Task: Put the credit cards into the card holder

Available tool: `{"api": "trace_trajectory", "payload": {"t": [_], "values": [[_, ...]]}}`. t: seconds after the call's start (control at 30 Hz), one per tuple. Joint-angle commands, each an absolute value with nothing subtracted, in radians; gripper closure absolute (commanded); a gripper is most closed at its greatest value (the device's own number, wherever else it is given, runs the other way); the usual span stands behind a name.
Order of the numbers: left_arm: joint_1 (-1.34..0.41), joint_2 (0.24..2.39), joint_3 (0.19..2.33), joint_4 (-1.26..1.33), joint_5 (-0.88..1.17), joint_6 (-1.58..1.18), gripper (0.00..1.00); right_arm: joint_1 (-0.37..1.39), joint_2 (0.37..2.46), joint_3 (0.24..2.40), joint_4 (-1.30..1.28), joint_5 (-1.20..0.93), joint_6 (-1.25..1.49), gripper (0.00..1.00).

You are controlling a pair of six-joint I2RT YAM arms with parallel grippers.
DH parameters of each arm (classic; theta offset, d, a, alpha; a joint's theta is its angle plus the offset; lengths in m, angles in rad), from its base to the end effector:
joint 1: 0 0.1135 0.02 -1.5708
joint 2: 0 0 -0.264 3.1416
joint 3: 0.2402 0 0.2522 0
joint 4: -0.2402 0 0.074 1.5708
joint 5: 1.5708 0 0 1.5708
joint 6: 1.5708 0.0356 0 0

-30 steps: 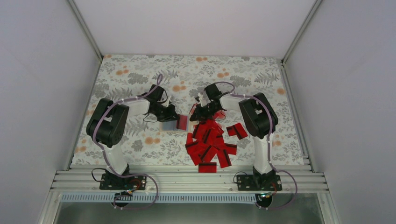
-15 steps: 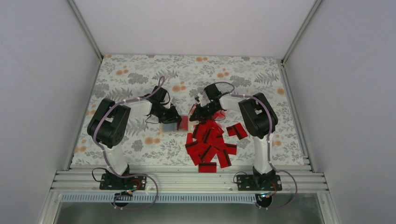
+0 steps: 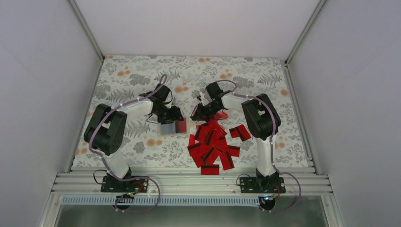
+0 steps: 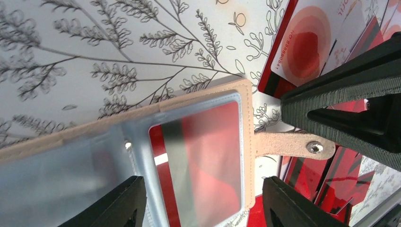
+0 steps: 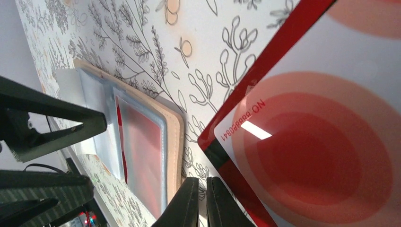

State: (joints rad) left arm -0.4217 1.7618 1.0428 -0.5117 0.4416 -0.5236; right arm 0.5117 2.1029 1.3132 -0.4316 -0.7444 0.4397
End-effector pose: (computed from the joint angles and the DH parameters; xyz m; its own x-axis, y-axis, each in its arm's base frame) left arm 0.2943 -0.1487 0.1564 -0.9950 -0.0491 -0.0874 0.0031 0.8567 -0.5157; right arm 0.3398 0.2185 0.1152 -0.9807 -0.1917 -0.0389 -0.1602 0.6733 0.7218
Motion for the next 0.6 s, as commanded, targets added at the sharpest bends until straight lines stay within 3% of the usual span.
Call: {"api": "trace_trajectory", "payload": {"t": [0.0, 0.1, 0.2, 0.37, 0.57], "values": [[-0.428, 1.714, 1.074, -0.6, 0.378, -0.489, 0.35, 0.515, 2.097, 1.376, -0.497, -0.702, 0.403, 0.93], [-0.431, 1.702, 1.093, -0.631, 0.358, -0.468, 0.3, 0.514, 2.08, 1.411, -0.531, -0.698, 0.387, 0.92], [-0.432, 1.683, 1.111, -0.657, 0.344, -0.447, 0.32, 0.513, 2.051, 1.426, -0.548, -0.706, 0.379, 0.9], [-0.44, 1.678, 1.096, -0.655, 0.358, -0.426, 0.53, 0.514, 1.989, 1.411, -0.544, -0.763, 0.409, 0.83], [-0.448, 1.684, 1.061, -0.624, 0.365, -0.419, 0.67, 0.536, 1.937, 1.354, -0.473, -0.831, 0.495, 0.72]]}}
